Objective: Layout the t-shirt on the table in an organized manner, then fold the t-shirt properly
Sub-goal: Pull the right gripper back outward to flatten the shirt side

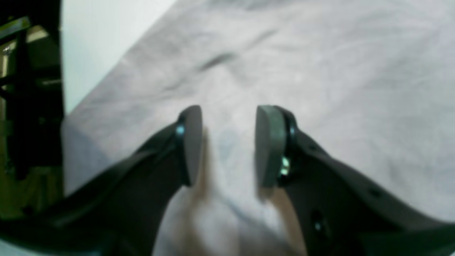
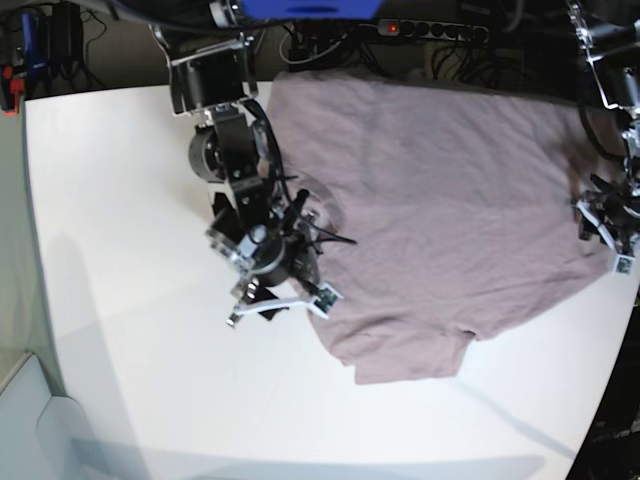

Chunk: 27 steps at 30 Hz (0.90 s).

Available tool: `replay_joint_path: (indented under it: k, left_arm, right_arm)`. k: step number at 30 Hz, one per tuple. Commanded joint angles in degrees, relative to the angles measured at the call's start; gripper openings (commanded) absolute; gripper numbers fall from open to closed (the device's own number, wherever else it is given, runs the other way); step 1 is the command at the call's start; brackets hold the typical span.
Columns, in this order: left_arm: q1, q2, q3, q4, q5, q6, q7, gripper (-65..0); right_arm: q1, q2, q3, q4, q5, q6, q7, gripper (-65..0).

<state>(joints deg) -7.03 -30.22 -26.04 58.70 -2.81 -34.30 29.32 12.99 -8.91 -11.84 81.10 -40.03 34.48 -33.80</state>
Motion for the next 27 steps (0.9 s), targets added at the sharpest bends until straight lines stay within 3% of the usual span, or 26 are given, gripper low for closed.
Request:
replay_joint_path:
  k: [1,7,11,16,20,23,27]
  left_arm:
    - [-0.9,-1.5,-0.4,1.0,-0.4,0.2,-1.2,-40.4]
    - [-1.1,-1.2,-0.4,1.1,-0.4,0.2,-1.2,-40.4]
    - [-1.1,-1.2,-0.4,2.9,-0.4,0.2,-1.2,-40.4]
    - [-1.0,0.6,-0.7,6.8,-0.5,0.2,1.3,-40.4]
    - [-0.8,2.0,-0.6,12.7,-0.5,0.2,5.6,-40.4]
    - [-0.5,5.7,-0.7,18.4,-0.2,0.2,8.9,-40.4]
    - [1.8,9.1,-0.5,24.2,-0.4,0.2,12.2,-40.4]
  right_arm:
    - [1.6,-0.1,0.1,-0.1,1.0,-0.3,0.4,-39.8]
    - [6.7,-0.1,0.4,-12.0,11.4,-0.3,0.4,-57.8]
    - [8.5,-0.1,0.4,-18.7,13.5,-0.3,0.5,-64.6]
    - [11.1,2.9,0.4,-24.5,13.5,-0.4,0.6,-64.8]
    - [12.7,7.7,0.5,-25.2,13.5,-0.4,1.3,-64.7]
    - [13.7,12.6,1.2,-25.4,13.5,-0.8,3.5,-64.7]
    - [17.8,16.6,8.2,-32.3,13.5,-5.6,6.6,-64.6]
